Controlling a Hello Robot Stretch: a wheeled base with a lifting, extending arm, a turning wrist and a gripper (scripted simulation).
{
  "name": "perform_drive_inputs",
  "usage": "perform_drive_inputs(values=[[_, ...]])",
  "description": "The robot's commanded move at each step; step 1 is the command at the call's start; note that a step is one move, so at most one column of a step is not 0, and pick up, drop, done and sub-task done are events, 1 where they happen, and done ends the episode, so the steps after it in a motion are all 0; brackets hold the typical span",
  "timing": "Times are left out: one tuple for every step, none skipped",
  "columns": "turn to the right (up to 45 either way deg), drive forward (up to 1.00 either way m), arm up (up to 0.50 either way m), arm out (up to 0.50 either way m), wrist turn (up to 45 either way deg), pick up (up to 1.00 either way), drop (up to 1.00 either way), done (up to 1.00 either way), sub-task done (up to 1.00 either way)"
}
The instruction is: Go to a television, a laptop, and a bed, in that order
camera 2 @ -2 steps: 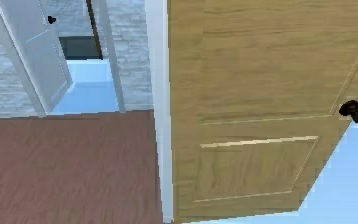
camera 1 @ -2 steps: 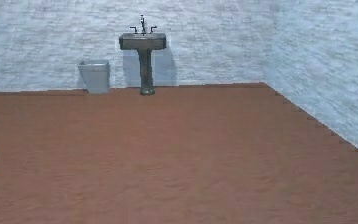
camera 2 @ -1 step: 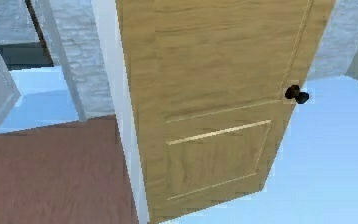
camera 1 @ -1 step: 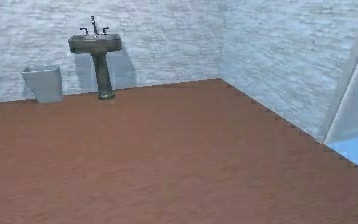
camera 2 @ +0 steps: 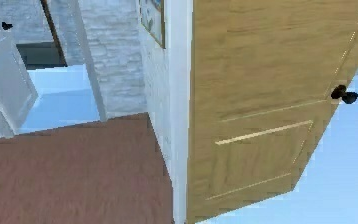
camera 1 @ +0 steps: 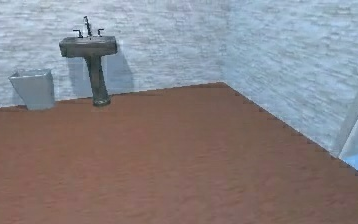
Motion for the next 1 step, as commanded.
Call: perform_drive_inputs(values=[[45.0, 0.0, 0.0, 0.0, 0.0, 0.0, 0.0, 0.0, 0.0]])
